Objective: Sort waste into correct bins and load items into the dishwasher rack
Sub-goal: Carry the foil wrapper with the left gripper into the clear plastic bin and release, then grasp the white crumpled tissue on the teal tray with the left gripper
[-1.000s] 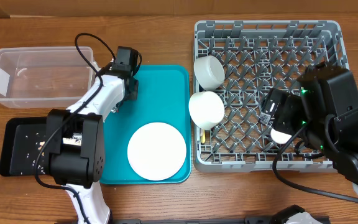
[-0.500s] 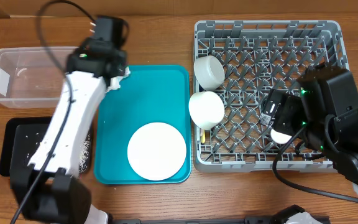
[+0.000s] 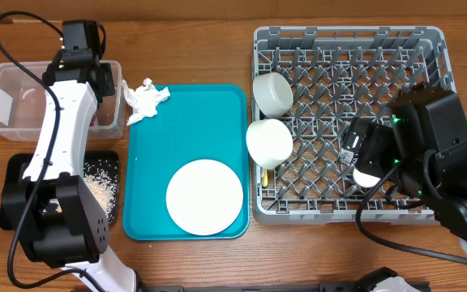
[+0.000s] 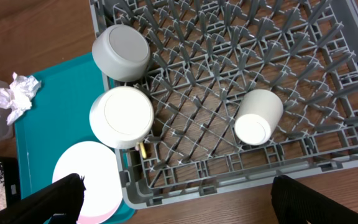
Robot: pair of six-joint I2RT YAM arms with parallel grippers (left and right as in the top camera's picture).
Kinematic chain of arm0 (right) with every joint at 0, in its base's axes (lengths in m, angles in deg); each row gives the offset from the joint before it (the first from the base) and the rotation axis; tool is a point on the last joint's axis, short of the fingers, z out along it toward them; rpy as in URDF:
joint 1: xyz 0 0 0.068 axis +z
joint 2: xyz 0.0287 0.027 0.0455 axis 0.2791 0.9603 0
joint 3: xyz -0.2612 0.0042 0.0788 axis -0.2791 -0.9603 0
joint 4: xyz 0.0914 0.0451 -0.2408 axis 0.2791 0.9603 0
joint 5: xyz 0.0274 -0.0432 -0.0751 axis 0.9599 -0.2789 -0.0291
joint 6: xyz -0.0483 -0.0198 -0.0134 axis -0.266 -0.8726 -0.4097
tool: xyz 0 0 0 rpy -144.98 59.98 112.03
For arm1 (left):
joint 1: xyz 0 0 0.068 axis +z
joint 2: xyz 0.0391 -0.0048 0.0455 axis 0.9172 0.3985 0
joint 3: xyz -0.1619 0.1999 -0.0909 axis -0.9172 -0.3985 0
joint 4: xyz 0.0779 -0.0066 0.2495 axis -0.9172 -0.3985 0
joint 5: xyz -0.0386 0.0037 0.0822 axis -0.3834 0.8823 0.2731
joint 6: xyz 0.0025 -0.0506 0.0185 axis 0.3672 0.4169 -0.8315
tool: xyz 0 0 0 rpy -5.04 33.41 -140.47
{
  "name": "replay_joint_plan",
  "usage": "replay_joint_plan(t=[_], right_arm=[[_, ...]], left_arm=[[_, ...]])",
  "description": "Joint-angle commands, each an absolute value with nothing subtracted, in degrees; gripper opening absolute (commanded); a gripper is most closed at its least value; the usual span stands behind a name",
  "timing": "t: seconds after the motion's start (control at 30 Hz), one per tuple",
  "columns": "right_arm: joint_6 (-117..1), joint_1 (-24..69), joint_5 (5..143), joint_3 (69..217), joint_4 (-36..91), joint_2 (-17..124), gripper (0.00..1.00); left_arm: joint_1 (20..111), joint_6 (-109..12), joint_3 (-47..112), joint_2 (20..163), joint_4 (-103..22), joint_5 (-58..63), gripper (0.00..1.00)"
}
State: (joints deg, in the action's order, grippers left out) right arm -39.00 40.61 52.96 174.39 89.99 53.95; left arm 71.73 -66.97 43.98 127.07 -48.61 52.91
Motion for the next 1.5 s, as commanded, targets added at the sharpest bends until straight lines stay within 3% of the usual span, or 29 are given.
replay_joint_plan(t=[0.0,0.13,0.37,0.57,0.83,1.0,1.07,1.13,1.23,1.47], right_arm=[[-39.4,40.5,52.81,174.5,89.88,53.64,1.0],[-39.4,40.5,52.81,174.5,89.88,53.64,1.0],[-39.38,40.5,52.88,174.5,89.88,53.64,1.0],[-39.35,40.5,53.07,174.5,90.14,53.64,1.0],[-39.38,40.5,53.03,174.5,90.95,53.64,1.0],[-39.38,40.5,53.01,174.5,91.12,53.64,1.0],[-39.38,40.5,52.99,174.5,91.12,53.64,1.0],[-39.38,40.5,52.83,174.5,91.12,53.64,1.0],[-39.38,40.5,52.81,174.5,91.14,53.64,1.0],[-39.38,40.5,52.81,174.5,91.12,53.64,1.0]], left_arm=[[69.28,-68.22,47.85,124.64,-50.35,48.63,0.6],[64.34,-69.42,48.2,124.6,-51.93,40.3,0.6],[55.55,-72.11,46.95,132.2,-47.8,52.89,0.63],[54.81,-69.71,46.95,140.88,-45.15,60.96,0.61],[56.1,-68.31,46.95,146.41,-42.7,60.41,0.64],[56.1,-68.24,46.95,148.47,-42.51,58.49,0.54],[56.1,-68.33,46.95,149.17,-43.03,56.61,0.41],[55.97,-68.11,46.95,149.36,-43.99,54.99,0.2],[55.27,-68.15,47.08,148.88,-44.58,54.84,0.05],[53.41,-67.67,47.63,143.0,-47.38,54.62,0.04]])
